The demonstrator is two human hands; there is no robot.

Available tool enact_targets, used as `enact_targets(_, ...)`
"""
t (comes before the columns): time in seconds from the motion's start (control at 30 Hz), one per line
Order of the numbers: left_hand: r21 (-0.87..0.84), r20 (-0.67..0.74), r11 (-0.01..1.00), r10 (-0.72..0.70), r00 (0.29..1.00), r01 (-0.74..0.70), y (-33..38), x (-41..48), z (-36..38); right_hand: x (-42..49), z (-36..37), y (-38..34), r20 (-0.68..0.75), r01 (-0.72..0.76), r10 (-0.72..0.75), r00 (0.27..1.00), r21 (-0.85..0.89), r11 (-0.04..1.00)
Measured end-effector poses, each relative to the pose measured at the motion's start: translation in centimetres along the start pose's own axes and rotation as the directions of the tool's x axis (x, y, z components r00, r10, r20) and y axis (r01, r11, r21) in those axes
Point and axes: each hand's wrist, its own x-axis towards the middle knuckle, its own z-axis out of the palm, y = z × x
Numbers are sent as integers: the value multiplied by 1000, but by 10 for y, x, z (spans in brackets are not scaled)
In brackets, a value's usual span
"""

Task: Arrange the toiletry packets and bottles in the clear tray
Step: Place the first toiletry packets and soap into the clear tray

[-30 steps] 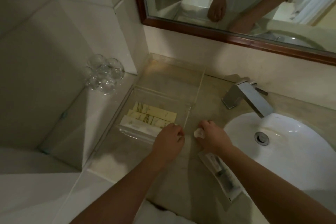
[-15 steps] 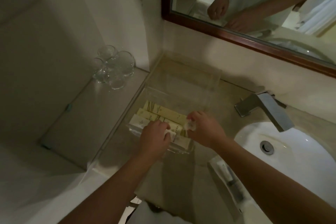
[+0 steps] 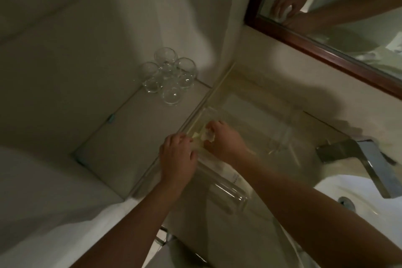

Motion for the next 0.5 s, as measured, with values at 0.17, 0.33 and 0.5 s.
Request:
enact_targets(0.17,-125,56,991,-43,997,49,-10,10,-1,22,13,-13,10,-54,54,998,33,998)
enact_targets(0.33,-196,67,979,-46,997,59,-10,15,-3,24,11,-13,-14,-66,67,998,13,998)
enact_targets(0.5,-213,77,975,-45,996,60,-8,15,-6,21,11,-14,-8,-34,34,999,39,999)
